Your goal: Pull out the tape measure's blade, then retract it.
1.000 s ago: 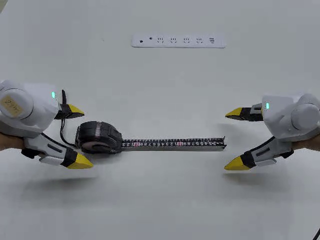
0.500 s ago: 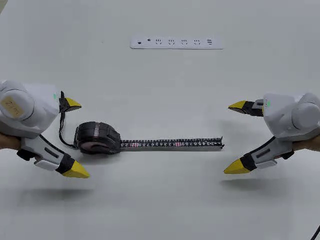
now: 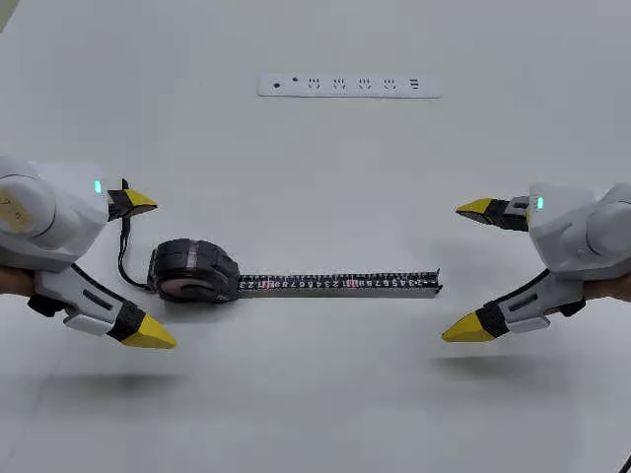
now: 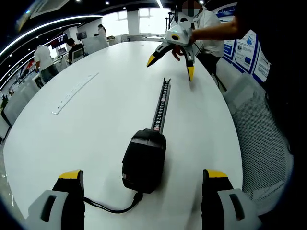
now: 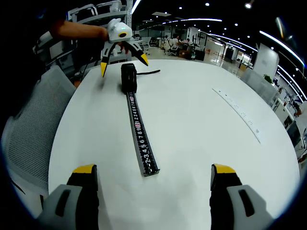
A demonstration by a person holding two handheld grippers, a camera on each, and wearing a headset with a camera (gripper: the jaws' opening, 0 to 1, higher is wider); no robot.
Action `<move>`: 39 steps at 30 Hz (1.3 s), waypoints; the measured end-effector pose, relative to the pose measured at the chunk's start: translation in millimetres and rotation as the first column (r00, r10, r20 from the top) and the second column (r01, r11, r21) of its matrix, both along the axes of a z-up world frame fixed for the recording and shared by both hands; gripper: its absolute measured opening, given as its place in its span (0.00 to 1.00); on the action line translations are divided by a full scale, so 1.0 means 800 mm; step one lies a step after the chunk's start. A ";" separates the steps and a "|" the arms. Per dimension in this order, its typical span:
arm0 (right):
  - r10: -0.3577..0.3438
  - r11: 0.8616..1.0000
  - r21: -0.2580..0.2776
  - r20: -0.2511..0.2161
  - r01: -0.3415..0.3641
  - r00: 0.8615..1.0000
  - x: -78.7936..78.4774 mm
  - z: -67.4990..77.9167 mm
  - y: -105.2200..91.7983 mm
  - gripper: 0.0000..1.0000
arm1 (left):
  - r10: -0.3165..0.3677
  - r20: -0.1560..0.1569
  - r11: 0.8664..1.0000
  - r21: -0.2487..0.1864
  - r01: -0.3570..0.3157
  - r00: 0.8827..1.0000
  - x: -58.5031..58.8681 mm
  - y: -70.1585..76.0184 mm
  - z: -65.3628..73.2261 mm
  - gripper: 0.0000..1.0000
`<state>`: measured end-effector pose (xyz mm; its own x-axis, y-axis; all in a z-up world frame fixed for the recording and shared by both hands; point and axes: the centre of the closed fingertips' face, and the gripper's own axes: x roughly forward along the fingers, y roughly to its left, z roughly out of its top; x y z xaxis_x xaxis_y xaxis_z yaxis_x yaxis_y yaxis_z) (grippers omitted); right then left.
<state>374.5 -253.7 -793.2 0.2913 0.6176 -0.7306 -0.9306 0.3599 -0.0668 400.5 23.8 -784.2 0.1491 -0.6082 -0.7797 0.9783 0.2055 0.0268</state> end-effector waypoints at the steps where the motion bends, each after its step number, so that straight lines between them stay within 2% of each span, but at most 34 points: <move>1: -0.009 1.000 0.004 -0.002 0.009 1.000 -0.002 0.001 0.000 1.00 | 0.013 -0.001 1.000 -0.014 -0.013 1.000 0.000 0.001 0.003 1.00; 11: -0.086 0.995 0.052 0.009 0.085 0.996 -0.012 0.013 0.000 1.00 | 0.095 0.012 0.992 -0.080 -0.094 0.995 -0.007 0.009 0.014 1.00; 18: -0.149 0.985 0.095 0.012 0.147 0.989 -0.026 0.019 0.004 1.00 | 0.170 0.003 0.976 -0.140 -0.168 0.985 -0.021 0.014 0.020 1.00; 21: -0.167 0.981 0.101 0.015 0.165 0.986 -0.031 0.020 0.003 1.00 | 0.191 0.015 0.969 -0.162 -0.186 0.982 -0.024 0.015 0.023 1.00; 27: -0.221 0.968 0.126 0.023 0.217 0.975 -0.040 0.026 0.002 1.00 | 0.242 0.012 0.949 -0.210 -0.234 0.970 -0.034 0.015 0.027 1.00; 29: -0.237 0.964 0.133 0.030 0.231 0.971 -0.045 0.029 0.003 1.00 | 0.258 0.022 0.943 -0.225 -0.246 0.966 -0.037 0.015 0.029 1.00; 33: -0.270 0.954 0.148 0.033 0.262 0.962 -0.052 0.031 0.006 1.00 | 0.292 0.020 0.929 -0.242 -0.278 0.956 -0.044 0.015 0.031 1.00; 36: -0.295 0.945 0.160 0.033 0.286 0.955 -0.059 0.032 0.010 1.00 | 0.329 0.024 0.912 -0.267 -0.311 0.944 -0.050 0.016 0.034 1.00; 37: -0.300 0.943 0.162 0.034 0.291 0.953 -0.060 0.032 0.011 1.00 | 0.335 0.031 0.910 -0.271 -0.314 0.942 -0.052 0.016 0.035 1.00; 39: -0.323 0.935 0.169 0.040 0.312 0.946 -0.062 0.034 0.013 1.00 | 0.360 0.044 0.896 -0.294 -0.332 0.932 -0.055 0.016 0.039 1.00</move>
